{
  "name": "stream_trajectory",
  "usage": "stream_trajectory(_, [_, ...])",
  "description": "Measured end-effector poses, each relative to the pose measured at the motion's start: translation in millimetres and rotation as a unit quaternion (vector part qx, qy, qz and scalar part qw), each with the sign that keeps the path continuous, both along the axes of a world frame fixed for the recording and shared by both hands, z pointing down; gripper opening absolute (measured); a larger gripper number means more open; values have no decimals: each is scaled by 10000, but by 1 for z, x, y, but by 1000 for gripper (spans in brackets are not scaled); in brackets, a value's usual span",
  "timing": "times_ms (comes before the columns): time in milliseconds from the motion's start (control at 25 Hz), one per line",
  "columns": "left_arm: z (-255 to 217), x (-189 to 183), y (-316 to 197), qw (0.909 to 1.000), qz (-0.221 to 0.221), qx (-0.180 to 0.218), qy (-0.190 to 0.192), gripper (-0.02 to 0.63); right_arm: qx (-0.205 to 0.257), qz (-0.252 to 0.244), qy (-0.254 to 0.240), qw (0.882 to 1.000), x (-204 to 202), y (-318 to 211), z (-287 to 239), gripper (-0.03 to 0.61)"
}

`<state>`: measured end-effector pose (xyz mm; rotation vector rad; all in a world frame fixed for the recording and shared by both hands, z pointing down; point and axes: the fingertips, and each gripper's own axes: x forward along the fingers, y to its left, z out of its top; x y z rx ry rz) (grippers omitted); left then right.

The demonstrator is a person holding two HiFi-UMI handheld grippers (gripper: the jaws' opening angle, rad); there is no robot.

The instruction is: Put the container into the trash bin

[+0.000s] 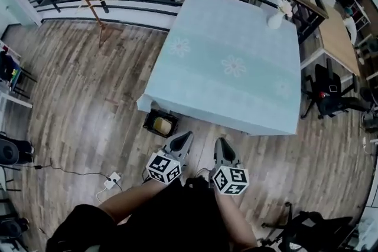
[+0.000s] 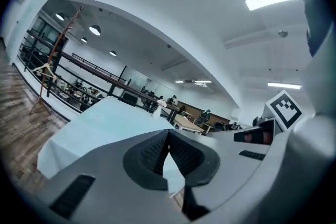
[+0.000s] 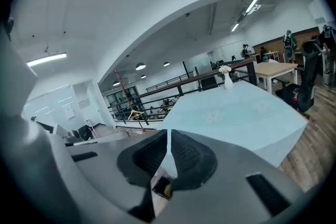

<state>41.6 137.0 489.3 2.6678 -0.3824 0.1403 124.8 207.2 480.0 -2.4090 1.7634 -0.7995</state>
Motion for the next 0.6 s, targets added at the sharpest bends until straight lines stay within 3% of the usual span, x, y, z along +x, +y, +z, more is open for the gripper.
stream_trajectory(320, [-65,86,115,9944,695,797,86,9,457,375,640,9962,50,104,-62,43])
stream_trajectory(600, [-120,124,172,9881,744,1295,375,9,1022,779,1390,9819,76,161,-116,37])
